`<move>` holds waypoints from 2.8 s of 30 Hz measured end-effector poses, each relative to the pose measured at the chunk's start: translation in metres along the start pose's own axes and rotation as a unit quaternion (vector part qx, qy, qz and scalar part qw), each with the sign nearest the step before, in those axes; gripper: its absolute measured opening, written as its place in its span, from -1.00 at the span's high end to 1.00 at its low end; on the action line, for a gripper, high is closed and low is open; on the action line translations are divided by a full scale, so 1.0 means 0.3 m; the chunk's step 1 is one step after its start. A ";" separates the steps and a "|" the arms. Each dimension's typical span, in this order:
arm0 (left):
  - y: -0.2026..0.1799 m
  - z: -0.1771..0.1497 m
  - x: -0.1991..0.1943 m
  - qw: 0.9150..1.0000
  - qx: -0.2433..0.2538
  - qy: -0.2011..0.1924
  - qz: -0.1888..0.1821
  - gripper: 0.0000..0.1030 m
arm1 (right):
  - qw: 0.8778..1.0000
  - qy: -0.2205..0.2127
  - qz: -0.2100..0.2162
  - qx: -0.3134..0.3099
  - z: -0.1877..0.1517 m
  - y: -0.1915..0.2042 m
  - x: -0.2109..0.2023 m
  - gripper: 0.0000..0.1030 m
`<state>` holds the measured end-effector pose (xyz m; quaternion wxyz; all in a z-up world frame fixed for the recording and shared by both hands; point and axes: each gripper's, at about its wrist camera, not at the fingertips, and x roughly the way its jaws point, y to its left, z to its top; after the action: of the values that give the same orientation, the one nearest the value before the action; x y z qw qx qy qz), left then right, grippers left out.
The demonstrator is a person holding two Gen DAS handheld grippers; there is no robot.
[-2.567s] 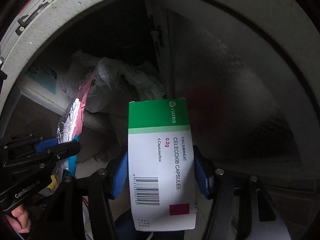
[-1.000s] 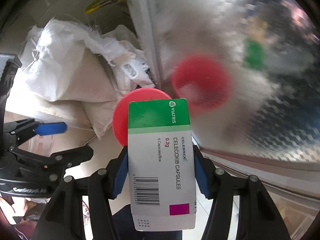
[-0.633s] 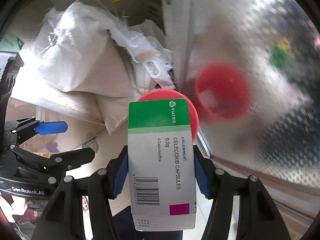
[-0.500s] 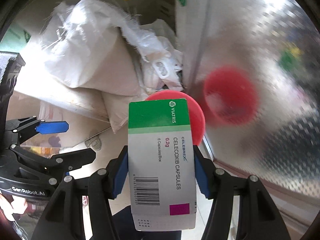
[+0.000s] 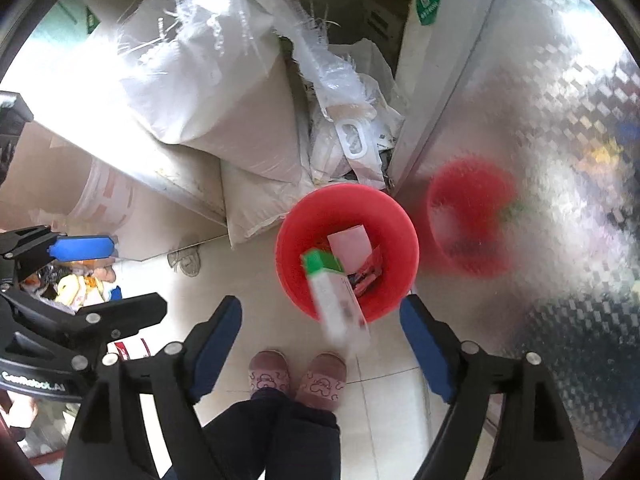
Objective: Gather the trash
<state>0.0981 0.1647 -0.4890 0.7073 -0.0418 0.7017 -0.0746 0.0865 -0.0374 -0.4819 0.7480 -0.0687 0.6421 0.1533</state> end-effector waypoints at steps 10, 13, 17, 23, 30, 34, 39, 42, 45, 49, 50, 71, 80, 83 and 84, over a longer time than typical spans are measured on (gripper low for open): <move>-0.006 -0.085 -0.192 0.998 -0.021 -0.048 0.035 -0.72 | 0.999 -0.029 -0.020 -0.026 -0.028 0.053 -0.170 -0.75; -0.021 -0.116 -0.276 0.997 -0.022 -0.062 0.041 -0.72 | 0.999 -0.028 -0.040 -0.021 -0.038 0.080 -0.244 -0.80; -0.044 -0.154 -0.450 0.995 -0.019 -0.095 0.039 -0.72 | 0.997 -0.050 -0.057 -0.012 -0.046 0.118 -0.405 -0.80; -0.115 -0.251 -0.814 0.987 0.010 -0.159 0.031 -0.72 | 0.990 -0.117 -0.072 0.014 -0.099 0.174 -0.738 -0.81; -0.215 -0.402 -1.230 0.967 0.046 -0.249 0.014 -0.72 | 0.970 -0.208 -0.116 0.037 -0.209 0.271 -1.183 -0.81; -0.283 -0.490 -1.424 0.952 0.075 -0.296 0.018 -0.72 | 0.957 -0.251 -0.135 0.056 -0.283 0.293 -1.398 -0.81; -0.356 -0.583 -1.616 0.937 0.101 -0.333 0.016 -0.72 | 0.943 -0.286 -0.148 0.080 -0.370 0.294 -1.613 -0.81; -0.398 -0.630 -1.713 0.928 0.113 -0.355 0.010 -0.72 | 0.937 -0.300 -0.154 0.088 -0.415 0.300 -1.718 -0.81; -0.440 -0.672 -1.788 0.920 0.123 -0.373 0.003 -0.72 | 0.932 -0.313 -0.161 0.090 -0.445 0.303 -1.798 -0.81; -0.493 -0.714 -1.840 0.909 0.131 -0.395 0.003 -0.72 | 0.924 -0.330 -0.173 0.090 -0.484 0.303 -1.865 -0.81; -0.509 -0.728 -1.855 0.906 0.134 -0.400 0.005 -0.72 | 0.922 -0.334 -0.174 0.091 -0.495 0.300 -1.874 -0.81; -0.590 -0.890 -1.902 0.889 0.147 -0.432 0.027 -0.72 | 0.908 -0.369 -0.168 0.104 -0.643 0.337 -1.927 -0.81; -0.580 -0.939 -1.890 0.889 0.137 -0.436 0.028 -0.72 | 0.909 -0.368 -0.169 0.101 -0.675 0.371 -1.913 -0.81; -0.581 -0.956 -1.893 0.887 0.137 -0.440 0.029 -0.72 | 0.907 -0.370 -0.171 0.102 -0.684 0.390 -1.918 -0.81; -0.581 -0.959 -1.895 0.887 0.137 -0.441 0.030 -0.72 | 0.907 -0.370 -0.172 0.103 -0.686 0.394 -1.917 -0.81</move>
<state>-0.1999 0.0993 0.0970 0.9442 0.0481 0.3016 -0.1233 -0.2182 -0.0688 0.0594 0.9495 -0.0393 0.3097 -0.0300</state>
